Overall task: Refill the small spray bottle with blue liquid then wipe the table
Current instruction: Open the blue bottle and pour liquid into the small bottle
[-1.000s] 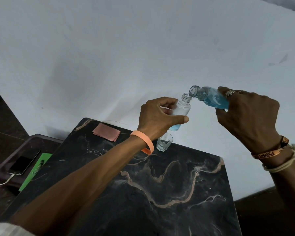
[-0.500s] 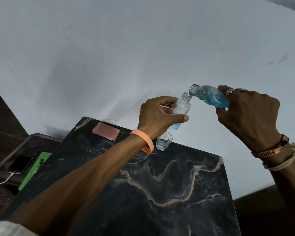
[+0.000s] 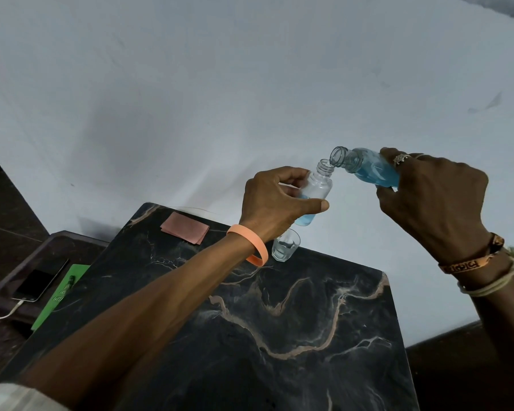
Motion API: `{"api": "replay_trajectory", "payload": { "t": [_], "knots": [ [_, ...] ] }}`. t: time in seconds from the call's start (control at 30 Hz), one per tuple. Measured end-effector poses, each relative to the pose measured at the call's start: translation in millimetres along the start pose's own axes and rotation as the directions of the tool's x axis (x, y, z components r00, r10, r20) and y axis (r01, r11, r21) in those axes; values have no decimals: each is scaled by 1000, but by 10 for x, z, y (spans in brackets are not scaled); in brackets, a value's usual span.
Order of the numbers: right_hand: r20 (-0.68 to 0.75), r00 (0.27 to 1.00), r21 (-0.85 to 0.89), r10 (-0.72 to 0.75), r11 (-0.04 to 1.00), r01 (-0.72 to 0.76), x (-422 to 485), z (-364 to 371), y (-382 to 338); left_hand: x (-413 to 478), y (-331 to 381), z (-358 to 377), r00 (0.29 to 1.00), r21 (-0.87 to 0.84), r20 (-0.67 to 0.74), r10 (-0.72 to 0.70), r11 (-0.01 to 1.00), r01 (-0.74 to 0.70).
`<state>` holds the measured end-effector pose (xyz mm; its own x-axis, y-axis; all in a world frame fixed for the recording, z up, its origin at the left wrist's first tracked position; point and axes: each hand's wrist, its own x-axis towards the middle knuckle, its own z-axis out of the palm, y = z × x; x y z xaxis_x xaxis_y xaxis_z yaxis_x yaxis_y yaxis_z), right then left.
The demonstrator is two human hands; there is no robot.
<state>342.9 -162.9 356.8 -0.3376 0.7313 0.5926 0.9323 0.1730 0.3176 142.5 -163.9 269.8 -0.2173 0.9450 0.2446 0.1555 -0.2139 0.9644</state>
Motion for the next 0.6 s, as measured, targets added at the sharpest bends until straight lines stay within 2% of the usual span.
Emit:
{"api": "replay_trajectory", "payload": {
  "t": [0.6],
  "knots": [
    [12,1000,-15,7,1000,-7,2,-13,-17,-7,-4,-18,1000,-12,6,7,1000,-7]
  ]
}}
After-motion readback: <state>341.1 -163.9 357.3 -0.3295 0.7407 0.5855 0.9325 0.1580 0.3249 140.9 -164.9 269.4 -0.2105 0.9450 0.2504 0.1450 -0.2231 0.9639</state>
